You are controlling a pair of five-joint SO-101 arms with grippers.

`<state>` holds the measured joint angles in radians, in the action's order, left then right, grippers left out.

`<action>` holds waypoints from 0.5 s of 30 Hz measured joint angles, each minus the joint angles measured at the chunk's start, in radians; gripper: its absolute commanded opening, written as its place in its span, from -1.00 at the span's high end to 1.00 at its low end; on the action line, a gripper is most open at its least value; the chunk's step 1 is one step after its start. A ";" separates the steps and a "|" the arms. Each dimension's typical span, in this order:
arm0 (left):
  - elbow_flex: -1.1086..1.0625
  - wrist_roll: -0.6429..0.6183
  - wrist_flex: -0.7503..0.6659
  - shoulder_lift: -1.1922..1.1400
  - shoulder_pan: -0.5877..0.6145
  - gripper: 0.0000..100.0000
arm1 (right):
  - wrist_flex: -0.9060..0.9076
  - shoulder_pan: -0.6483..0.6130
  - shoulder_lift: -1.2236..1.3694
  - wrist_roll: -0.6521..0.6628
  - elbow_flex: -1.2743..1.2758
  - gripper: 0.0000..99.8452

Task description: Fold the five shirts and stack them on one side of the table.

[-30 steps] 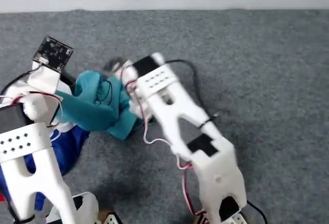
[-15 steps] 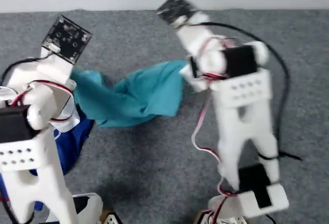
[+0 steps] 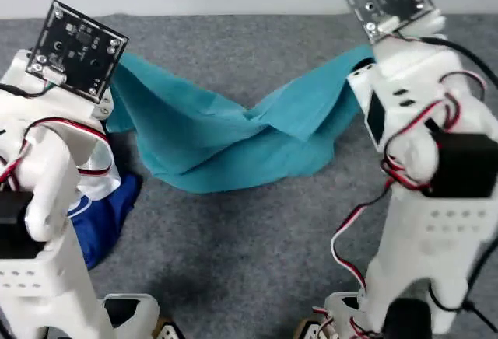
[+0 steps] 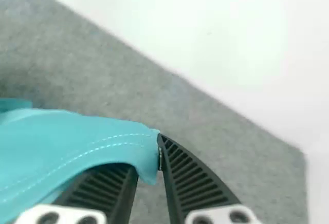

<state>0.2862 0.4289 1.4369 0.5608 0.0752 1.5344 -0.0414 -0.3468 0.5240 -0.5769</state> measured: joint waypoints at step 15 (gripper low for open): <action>0.098 0.068 -0.002 0.003 -0.005 0.99 | -0.330 0.126 -0.206 0.173 0.000 0.98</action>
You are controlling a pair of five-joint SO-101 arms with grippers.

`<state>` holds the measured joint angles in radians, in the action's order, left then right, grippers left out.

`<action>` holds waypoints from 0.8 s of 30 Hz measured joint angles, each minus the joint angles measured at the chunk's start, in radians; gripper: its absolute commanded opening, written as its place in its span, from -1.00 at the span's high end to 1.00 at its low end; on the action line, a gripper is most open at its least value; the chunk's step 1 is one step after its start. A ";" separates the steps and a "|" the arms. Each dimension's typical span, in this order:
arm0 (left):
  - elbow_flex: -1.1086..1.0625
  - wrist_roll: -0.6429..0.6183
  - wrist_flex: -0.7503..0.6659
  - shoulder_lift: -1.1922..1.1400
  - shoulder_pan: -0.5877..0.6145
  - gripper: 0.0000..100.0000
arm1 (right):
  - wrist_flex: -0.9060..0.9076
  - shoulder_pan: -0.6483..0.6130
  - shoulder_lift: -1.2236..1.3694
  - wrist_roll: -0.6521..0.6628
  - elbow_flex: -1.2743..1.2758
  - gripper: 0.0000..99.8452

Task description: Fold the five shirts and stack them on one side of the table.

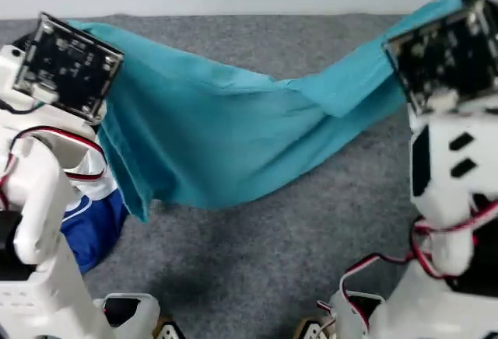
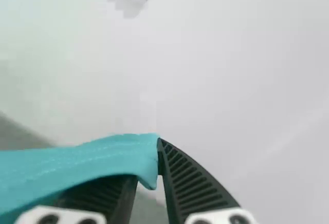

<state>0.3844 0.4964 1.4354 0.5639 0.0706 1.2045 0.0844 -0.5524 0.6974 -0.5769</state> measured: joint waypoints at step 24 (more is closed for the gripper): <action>0.219 0.107 0.000 0.075 -0.002 0.99 | -0.298 0.034 -0.180 0.209 -0.002 0.98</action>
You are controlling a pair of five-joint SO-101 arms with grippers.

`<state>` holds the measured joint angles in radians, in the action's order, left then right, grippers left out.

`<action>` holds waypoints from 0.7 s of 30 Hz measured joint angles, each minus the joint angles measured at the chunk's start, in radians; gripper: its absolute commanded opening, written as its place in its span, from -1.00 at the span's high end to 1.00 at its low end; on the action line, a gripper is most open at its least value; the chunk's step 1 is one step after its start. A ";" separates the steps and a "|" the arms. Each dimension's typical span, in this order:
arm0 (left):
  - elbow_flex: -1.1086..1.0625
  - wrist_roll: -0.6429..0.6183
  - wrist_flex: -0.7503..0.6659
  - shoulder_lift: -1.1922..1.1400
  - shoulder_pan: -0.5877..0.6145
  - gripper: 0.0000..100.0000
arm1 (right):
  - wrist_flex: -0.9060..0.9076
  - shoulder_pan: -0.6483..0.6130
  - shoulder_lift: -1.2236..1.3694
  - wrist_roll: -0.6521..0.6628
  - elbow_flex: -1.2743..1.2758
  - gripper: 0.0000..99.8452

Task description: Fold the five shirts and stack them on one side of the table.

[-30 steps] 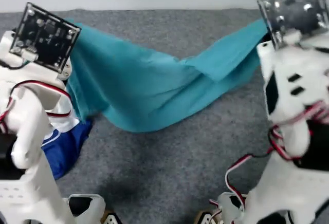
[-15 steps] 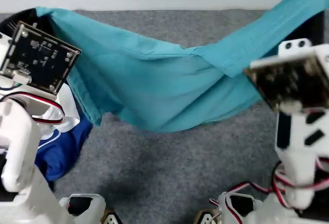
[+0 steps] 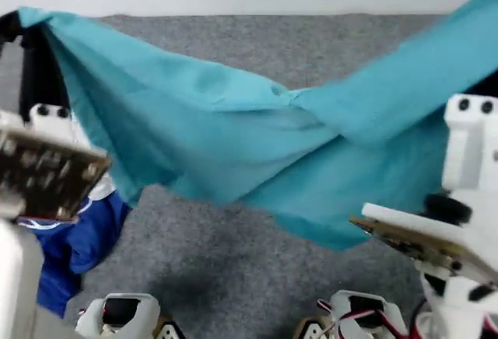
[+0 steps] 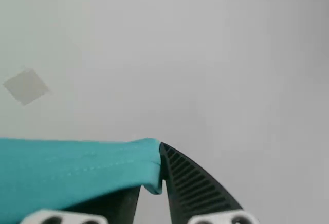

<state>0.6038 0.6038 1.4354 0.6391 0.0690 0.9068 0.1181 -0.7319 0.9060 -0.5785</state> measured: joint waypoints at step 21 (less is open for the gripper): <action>0.002 0.187 0.252 0.100 0.040 0.99 | 0.169 0.147 -0.121 0.006 -0.020 0.98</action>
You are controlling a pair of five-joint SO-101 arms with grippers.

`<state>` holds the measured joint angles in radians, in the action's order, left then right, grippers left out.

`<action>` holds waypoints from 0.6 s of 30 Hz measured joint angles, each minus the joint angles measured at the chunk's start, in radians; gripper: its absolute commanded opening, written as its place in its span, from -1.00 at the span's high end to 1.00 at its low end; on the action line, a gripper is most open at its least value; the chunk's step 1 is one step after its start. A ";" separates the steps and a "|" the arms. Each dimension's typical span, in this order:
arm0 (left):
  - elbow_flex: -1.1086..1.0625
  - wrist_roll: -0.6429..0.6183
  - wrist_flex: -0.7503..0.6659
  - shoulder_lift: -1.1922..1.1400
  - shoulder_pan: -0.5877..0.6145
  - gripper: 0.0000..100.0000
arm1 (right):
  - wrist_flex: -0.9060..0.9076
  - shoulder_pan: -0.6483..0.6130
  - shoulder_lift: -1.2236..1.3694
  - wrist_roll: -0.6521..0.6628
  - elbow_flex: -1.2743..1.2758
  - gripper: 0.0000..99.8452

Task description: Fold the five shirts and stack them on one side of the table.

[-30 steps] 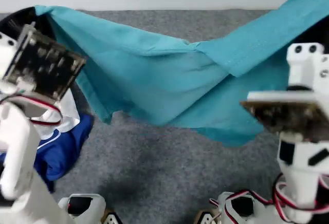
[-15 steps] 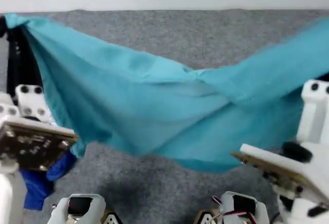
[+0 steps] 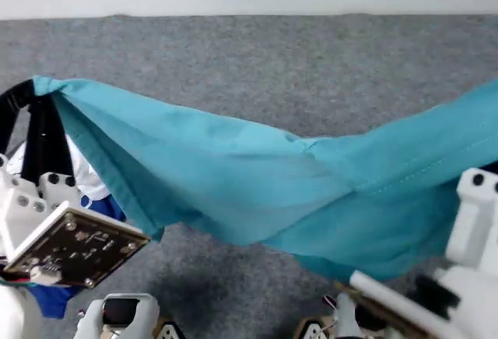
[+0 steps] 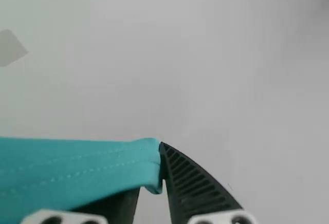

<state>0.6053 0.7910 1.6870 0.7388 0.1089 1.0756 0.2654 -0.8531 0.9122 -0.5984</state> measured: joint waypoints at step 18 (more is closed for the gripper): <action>0.006 0.011 -0.054 0.101 0.064 0.99 | -0.025 0.028 -0.060 -0.003 -0.011 0.98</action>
<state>0.6114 0.8017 1.6333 0.8401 0.1734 1.0510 0.2931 -0.9129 0.9091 -0.6091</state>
